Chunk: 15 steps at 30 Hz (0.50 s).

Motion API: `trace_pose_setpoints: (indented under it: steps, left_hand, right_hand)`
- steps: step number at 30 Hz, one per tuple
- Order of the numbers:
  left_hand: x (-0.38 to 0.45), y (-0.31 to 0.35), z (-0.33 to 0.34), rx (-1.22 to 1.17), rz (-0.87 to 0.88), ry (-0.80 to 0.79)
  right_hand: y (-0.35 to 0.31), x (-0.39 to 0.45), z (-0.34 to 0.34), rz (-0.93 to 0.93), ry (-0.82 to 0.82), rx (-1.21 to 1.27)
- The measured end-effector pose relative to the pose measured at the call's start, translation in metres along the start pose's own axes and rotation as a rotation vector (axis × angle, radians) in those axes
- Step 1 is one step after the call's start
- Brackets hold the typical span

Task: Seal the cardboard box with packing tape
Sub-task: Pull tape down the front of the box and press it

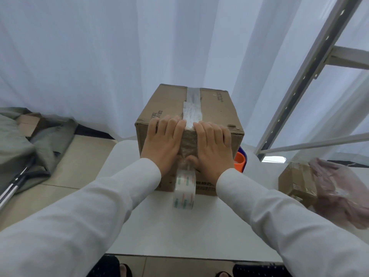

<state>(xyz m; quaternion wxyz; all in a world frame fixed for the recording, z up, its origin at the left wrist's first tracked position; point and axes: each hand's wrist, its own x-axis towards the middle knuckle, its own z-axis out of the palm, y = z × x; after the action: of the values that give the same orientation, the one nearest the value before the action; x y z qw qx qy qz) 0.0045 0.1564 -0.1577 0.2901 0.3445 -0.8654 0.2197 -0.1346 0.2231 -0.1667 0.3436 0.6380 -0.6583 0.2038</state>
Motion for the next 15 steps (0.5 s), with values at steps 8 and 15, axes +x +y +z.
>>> trace_pose_setpoints:
  steps: [8, 15]
  left_hand:
    - [-0.014, 0.003, -0.024, -0.323, -0.094, 0.002]
    - [-0.025, 0.012, -0.040, -0.417, -0.320, -0.630]
  right_hand:
    - [0.071, -0.004, -0.054, 0.499, 0.007, 0.323]
    - [0.141, -0.106, -0.029, 0.781, -1.089, 0.082]
